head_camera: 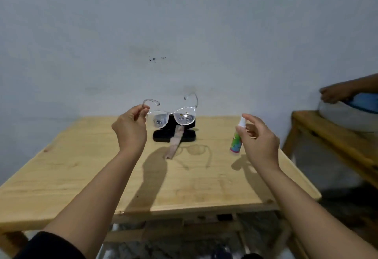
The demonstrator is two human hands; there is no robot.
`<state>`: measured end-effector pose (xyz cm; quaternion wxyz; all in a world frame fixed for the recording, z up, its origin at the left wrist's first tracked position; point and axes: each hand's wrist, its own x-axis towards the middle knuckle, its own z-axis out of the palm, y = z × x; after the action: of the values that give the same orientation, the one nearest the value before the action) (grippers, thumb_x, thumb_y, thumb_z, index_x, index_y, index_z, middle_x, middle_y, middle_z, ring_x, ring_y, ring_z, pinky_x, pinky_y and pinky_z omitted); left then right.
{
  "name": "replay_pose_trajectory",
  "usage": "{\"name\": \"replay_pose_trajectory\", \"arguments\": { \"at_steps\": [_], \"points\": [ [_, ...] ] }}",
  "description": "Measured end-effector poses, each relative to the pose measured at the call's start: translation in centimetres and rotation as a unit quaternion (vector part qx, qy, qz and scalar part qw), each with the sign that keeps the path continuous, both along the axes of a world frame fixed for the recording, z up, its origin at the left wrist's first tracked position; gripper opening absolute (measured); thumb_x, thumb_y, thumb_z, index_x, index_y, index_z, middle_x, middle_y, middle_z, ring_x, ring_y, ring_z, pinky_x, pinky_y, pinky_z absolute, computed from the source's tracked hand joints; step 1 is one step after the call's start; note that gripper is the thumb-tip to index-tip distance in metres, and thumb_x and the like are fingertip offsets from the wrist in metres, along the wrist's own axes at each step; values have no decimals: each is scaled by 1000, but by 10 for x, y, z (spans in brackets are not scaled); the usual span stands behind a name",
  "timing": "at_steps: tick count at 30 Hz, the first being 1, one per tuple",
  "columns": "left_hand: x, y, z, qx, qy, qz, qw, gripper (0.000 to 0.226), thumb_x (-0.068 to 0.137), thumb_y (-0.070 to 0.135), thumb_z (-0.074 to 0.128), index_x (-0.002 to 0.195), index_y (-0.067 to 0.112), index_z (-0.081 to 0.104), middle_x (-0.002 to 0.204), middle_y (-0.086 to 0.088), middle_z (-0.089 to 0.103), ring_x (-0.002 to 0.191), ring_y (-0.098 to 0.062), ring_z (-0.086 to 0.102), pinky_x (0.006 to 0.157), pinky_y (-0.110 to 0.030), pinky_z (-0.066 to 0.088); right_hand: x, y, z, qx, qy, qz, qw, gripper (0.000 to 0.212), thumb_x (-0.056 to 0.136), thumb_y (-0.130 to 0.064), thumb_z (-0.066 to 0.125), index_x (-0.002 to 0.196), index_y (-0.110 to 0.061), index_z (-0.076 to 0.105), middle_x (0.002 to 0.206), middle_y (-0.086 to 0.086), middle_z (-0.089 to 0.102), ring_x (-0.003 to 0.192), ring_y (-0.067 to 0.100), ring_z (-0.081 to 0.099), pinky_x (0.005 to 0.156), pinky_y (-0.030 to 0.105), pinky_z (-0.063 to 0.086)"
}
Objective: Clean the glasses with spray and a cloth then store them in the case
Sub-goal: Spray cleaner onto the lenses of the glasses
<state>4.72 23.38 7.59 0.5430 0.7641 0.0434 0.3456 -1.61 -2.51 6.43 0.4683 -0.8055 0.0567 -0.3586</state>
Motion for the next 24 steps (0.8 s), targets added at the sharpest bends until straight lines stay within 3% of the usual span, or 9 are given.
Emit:
{"name": "replay_pose_trajectory", "arguments": {
  "at_steps": [2,4,10,14,21,24],
  "points": [
    [1,-23,-3,-3,1,-21,1000,18,89,22,58,99,13,71,88,-10,73,80,-18,64,75,-18,38,-13,-33,-2,-4,6,-36,999,29,85,-20,65,114,-22,62,94,-1,65,88,11,61,80,17,50],
    [0,-44,-5,-2,5,-36,999,19,89,22,59,100,12,71,90,-11,73,78,-14,59,72,-15,35,-28,-63,-7,-10,16,-62,998,29,86,-20,64,114,-24,61,101,1,66,94,16,61,80,28,53],
    [-5,-86,-9,6,20,-83,996,20,91,19,56,102,11,70,97,-10,71,82,-12,54,64,-9,33,-61,-113,-30,-45,64,-119,990,30,87,-19,61,117,-24,56,97,-8,59,93,10,57,81,30,52],
    [-9,-99,-8,15,15,-93,995,21,91,18,56,102,8,70,94,-11,70,80,-13,53,62,7,30,-68,-125,-40,-57,93,-121,987,29,88,-18,60,117,-23,55,102,-3,62,95,11,57,83,35,54],
    [-12,-103,-6,10,20,-85,996,20,90,17,56,102,8,70,99,-11,72,84,-10,56,67,1,34,-64,-127,-50,-76,114,-100,985,28,89,-16,59,116,-21,55,103,2,63,92,12,56,80,31,52],
    [-14,-102,-5,15,23,-77,997,20,91,17,56,103,8,70,99,-11,72,83,-10,55,67,-1,33,-64,-128,-51,-76,114,-89,987,29,90,-16,58,118,-21,53,100,-3,59,92,10,55,75,22,45]
  ]
}}
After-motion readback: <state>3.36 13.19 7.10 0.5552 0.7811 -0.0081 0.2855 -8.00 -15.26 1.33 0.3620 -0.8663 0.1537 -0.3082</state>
